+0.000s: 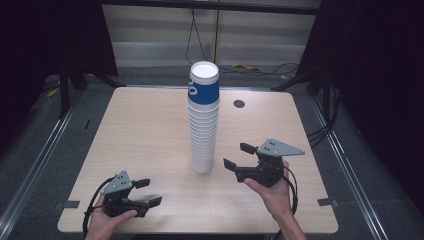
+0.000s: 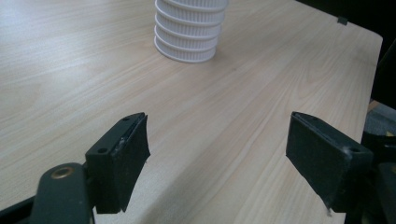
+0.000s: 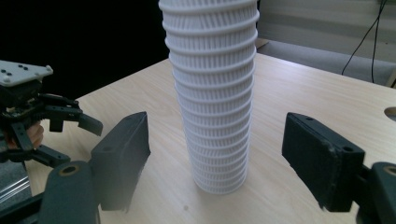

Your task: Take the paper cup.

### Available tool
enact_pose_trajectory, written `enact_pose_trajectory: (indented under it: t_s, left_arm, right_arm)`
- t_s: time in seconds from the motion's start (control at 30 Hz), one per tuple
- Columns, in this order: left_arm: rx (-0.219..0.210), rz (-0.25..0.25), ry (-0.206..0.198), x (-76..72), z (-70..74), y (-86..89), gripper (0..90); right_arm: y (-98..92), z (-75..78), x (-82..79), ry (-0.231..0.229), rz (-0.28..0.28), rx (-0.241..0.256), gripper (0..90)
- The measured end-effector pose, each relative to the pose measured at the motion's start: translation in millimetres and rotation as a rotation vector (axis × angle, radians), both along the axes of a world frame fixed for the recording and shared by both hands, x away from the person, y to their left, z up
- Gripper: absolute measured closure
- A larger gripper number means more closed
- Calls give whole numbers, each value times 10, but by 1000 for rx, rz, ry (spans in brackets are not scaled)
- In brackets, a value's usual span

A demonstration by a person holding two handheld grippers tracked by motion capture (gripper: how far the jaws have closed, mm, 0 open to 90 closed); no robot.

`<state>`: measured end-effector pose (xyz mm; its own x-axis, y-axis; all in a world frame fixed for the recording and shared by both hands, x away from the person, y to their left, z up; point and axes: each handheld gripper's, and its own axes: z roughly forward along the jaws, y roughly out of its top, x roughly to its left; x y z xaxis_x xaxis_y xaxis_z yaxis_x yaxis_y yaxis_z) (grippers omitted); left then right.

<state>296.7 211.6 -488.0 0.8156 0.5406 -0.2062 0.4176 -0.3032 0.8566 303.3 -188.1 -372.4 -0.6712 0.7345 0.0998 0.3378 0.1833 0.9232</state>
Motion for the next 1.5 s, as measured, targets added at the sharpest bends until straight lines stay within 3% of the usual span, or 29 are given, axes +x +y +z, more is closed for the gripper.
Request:
enact_pose_trajectory:
  t_s: [0.23,0.47,0.53,0.7,1.1,1.5]
  left_arm:
    - [18,-9,28,12,-10,-9,186]
    - [14,-2,22,12,-7,5,187]
    - [14,-6,-2,-5,2,6,226]
    - [17,-19,4,-3,-12,-11,243]
    - [22,-17,33,10,-35,-15,181]
    - [21,-11,31,15,-30,3,170]
  right_arm:
    - [40,177,132,-30,10,16,226]
    - [86,330,223,-55,24,23,217]
    - [96,428,252,-69,34,35,215]
    - [117,561,299,-83,47,40,200]
    - [235,919,410,-115,95,44,189]
    - [335,1178,574,-94,145,34,162]
